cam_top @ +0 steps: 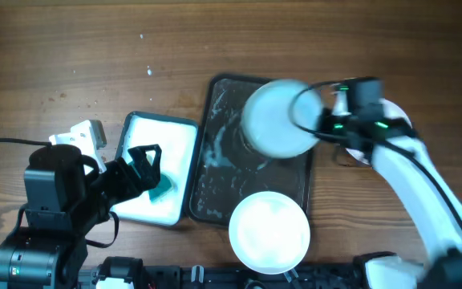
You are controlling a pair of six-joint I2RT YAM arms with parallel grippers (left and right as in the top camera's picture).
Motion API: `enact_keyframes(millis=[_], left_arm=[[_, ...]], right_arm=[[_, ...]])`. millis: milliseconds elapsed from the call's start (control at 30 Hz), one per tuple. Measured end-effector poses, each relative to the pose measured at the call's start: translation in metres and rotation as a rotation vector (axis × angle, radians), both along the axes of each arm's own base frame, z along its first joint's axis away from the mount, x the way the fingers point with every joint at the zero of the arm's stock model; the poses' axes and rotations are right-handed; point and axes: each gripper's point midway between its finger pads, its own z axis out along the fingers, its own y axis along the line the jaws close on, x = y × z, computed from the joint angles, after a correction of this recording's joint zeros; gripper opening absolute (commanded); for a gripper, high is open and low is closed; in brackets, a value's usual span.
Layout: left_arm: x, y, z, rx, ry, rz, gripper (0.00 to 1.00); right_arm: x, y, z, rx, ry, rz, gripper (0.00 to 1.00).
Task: Clean dirty plates on tray and stack at the side
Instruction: 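Carry the plate right and stack it on the cleaned plates, then grip the rim of the last white plate on the tray with the right gripper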
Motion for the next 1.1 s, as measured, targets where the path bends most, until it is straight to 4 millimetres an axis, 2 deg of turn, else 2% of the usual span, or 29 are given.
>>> enact_keyframes(millis=[67, 133, 200, 300, 333, 367, 433, 467, 533, 567, 633, 667, 733, 767, 800, 833, 867, 933, 967, 1000, 1100], left_arm=[[0.000, 0.000, 0.000, 0.000, 0.000, 0.000, 1.00], [0.000, 0.000, 0.000, 0.000, 0.000, 0.000, 1.00], [0.000, 0.000, 0.000, 0.000, 0.000, 0.000, 1.00], [0.000, 0.000, 0.000, 0.000, 0.000, 0.000, 1.00], [0.000, 0.000, 0.000, 0.000, 0.000, 0.000, 1.00], [0.000, 0.000, 0.000, 0.000, 0.000, 0.000, 1.00], [0.000, 0.000, 0.000, 0.000, 0.000, 0.000, 1.00], [0.000, 0.000, 0.000, 0.000, 0.000, 0.000, 1.00], [0.000, 0.000, 0.000, 0.000, 0.000, 0.000, 1.00], [0.000, 0.000, 0.000, 0.000, 0.000, 0.000, 1.00], [0.000, 0.000, 0.000, 0.000, 0.000, 0.000, 1.00], [0.000, 0.000, 0.000, 0.000, 0.000, 0.000, 1.00], [0.000, 0.000, 0.000, 0.000, 0.000, 0.000, 1.00], [0.000, 0.000, 0.000, 0.000, 0.000, 0.000, 1.00], [0.000, 0.000, 0.000, 0.000, 0.000, 0.000, 1.00], [0.000, 0.000, 0.000, 0.000, 0.000, 0.000, 1.00], [0.000, 0.000, 0.000, 0.000, 0.000, 0.000, 1.00], [0.000, 0.000, 0.000, 0.000, 0.000, 0.000, 1.00], [0.000, 0.000, 0.000, 0.000, 0.000, 0.000, 1.00], [0.000, 0.000, 0.000, 0.000, 0.000, 0.000, 1.00], [0.000, 0.000, 0.000, 0.000, 0.000, 0.000, 1.00]], right_arm=[[-0.004, -0.048, 0.025, -0.055, -0.064, -0.174, 0.04], [-0.011, -0.085, 0.027, -0.098, -0.055, -0.293, 0.04], [-0.020, -0.118, 0.017, -0.134, -0.009, -0.396, 0.04], [-0.028, -0.146, -0.011, -0.158, 0.097, -0.479, 0.04], [-0.030, -0.151, -0.022, -0.162, 0.137, -0.491, 0.11], [-0.033, -0.154, -0.035, -0.163, 0.186, -0.496, 0.34], [-0.044, -0.154, -0.056, -0.163, 0.281, -0.492, 0.40], [-0.052, -0.153, -0.064, -0.164, 0.332, -0.485, 0.41], [-0.061, -0.150, -0.065, -0.160, 0.376, -0.479, 0.41], [-0.066, -0.146, -0.062, -0.150, 0.396, -0.469, 0.42], [-0.063, -0.136, -0.045, -0.110, 0.369, -0.418, 0.42], [-0.060, -0.127, -0.032, -0.085, 0.335, -0.377, 0.42], [-0.058, -0.103, -0.005, -0.044, 0.254, -0.277, 0.32], [-0.059, -0.089, 0.009, -0.028, 0.209, -0.218, 0.31], [-0.060, -0.074, 0.020, -0.013, 0.175, -0.156, 0.35], [-0.066, -0.054, 0.030, 0.001, 0.148, -0.077, 0.45], [-0.068, -0.042, 0.033, 0.006, 0.136, -0.024, 0.49], [-0.072, -0.021, 0.028, 0.011, 0.139, 0.062, 0.53], [-0.077, -0.008, 0.018, 0.017, 0.160, 0.109, 0.53], [-0.083, 0.005, 0.001, 0.020, 0.193, 0.158, 0.53], [-0.099, 0.028, -0.046, 0.040, 0.279, 0.235, 0.51]])
